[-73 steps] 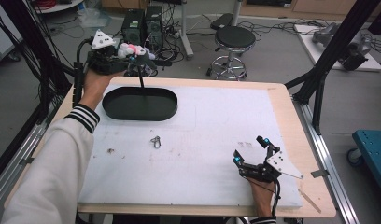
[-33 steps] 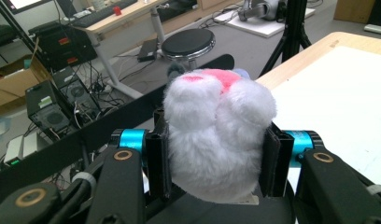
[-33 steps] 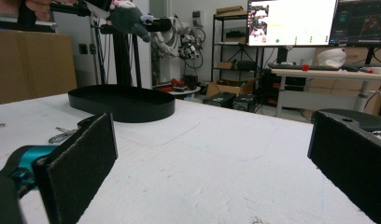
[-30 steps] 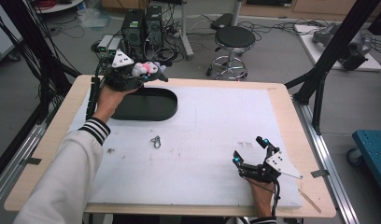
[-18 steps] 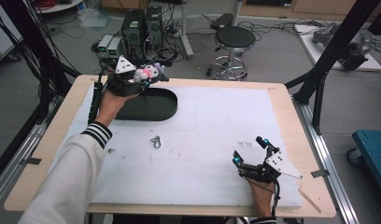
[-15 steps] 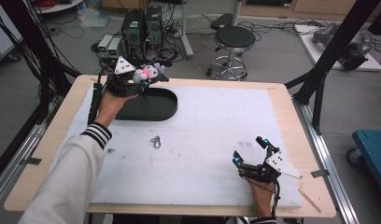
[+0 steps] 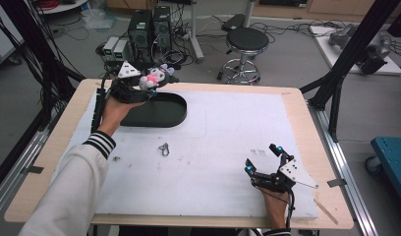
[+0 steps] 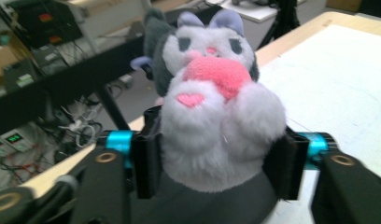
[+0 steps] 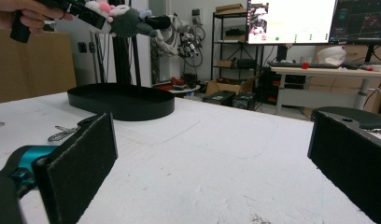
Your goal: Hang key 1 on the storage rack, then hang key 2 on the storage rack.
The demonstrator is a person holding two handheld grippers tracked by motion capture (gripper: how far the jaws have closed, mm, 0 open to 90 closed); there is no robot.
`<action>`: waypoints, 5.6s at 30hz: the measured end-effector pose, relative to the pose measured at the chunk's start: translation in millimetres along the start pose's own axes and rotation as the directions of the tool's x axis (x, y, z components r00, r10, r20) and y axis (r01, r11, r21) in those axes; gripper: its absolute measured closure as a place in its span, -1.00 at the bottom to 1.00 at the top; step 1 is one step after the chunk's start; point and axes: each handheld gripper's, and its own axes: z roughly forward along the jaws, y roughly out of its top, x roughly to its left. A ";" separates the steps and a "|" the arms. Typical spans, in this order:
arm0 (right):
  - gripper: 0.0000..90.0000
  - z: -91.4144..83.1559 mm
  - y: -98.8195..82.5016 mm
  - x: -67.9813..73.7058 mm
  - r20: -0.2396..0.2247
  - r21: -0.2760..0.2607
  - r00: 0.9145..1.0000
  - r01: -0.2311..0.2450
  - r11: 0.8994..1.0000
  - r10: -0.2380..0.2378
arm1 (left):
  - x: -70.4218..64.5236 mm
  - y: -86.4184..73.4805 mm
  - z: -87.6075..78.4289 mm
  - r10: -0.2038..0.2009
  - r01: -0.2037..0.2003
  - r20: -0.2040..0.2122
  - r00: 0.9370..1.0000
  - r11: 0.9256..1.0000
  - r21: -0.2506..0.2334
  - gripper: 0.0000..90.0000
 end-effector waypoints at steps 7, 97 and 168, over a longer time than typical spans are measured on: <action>-0.99 0.4 -0.1 -0.2 0.003 -0.001 1.000 0.001 1.000 -0.001 | 5.2 -4.5 -0.7 -0.047 0.048 0.065 0.997 0.999 -0.010 -0.58; -0.99 1.5 -4.1 1.1 -0.017 0.019 1.000 -0.016 1.000 0.016 | -9.5 -101.6 -105.8 0.088 -0.032 0.255 0.963 0.976 -0.213 -0.96; -0.99 1.5 -4.1 1.0 -0.020 0.018 1.000 -0.021 1.000 0.021 | -68.3 -97.4 23.1 0.231 -0.388 0.518 0.823 0.896 0.217 -0.72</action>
